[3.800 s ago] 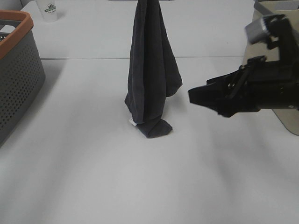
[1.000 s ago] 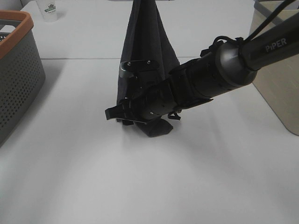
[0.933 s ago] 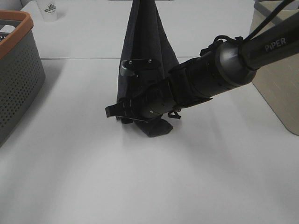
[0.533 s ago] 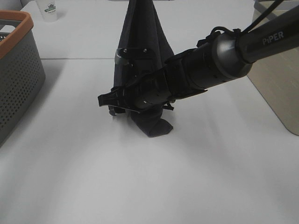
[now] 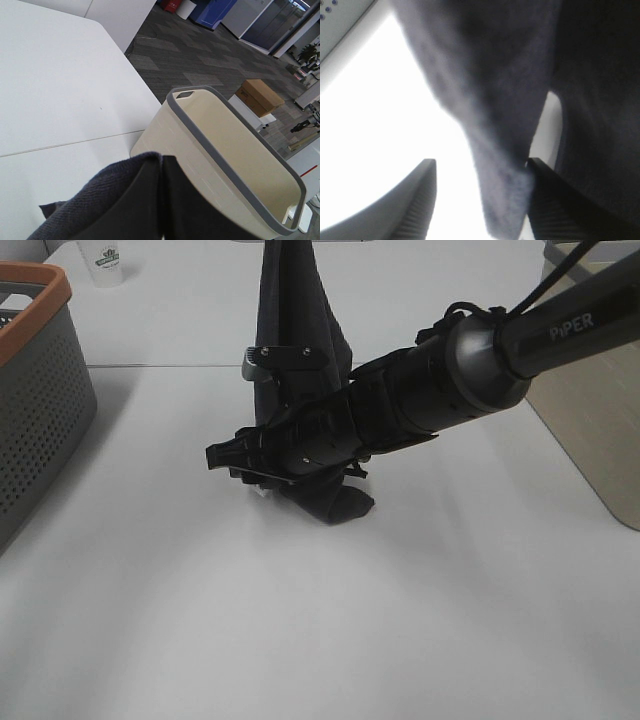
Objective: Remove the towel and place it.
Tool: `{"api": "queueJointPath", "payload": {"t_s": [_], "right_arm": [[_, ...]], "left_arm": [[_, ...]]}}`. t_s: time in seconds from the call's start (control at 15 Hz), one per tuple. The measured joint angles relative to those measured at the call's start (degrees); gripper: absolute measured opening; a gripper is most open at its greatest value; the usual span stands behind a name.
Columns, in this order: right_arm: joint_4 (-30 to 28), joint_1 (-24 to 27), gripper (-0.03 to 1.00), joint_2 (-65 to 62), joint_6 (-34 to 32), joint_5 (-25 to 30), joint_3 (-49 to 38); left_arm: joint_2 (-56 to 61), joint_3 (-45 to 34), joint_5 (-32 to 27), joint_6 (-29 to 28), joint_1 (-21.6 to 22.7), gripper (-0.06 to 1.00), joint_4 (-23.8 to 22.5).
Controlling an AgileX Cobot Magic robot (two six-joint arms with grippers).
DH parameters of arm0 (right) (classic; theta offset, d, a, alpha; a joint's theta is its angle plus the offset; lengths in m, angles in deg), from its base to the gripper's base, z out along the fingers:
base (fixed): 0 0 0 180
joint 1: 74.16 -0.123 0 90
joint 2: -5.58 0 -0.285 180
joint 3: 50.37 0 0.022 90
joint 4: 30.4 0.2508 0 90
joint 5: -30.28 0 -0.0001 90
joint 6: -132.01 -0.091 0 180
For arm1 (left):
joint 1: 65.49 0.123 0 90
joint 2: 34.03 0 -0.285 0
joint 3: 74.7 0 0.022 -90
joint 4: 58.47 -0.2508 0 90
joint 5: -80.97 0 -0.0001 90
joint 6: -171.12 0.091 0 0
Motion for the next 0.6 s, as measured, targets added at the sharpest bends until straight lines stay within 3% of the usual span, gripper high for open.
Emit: {"api": "queueJointPath", "payload": {"t_s": [0.2, 0.27, 0.33, 0.4, 0.6], "right_arm": [[0.0, 0.0, 0.38, 1.2, 0.0, -1.3, 1.0], [0.0, 0.0, 0.19, 1.3, 0.0, -2.1, 1.1], [0.0, 0.0, 0.19, 1.3, 0.0, -2.1, 1.1], [0.0, 0.0, 0.02, 1.1, 0.0, -2.8, 1.0], [-0.1, 0.0, 0.02, -1.9, 0.0, -2.8, -1.7]], "left_arm": [[0.0, 0.0, 0.0, -0.7, 0.0, 0.00, 0.0], [0.0, 0.0, 0.0, -0.7, 0.0, 0.00, 0.0], [0.0, 0.0, 0.0, -0.7, 0.0, 0.00, 0.0], [0.0, 0.0, 0.0, -0.7, 0.0, 0.00, 0.0], [0.0, 0.0, 0.0, -0.7, 0.0, 0.00, 0.0]]}}
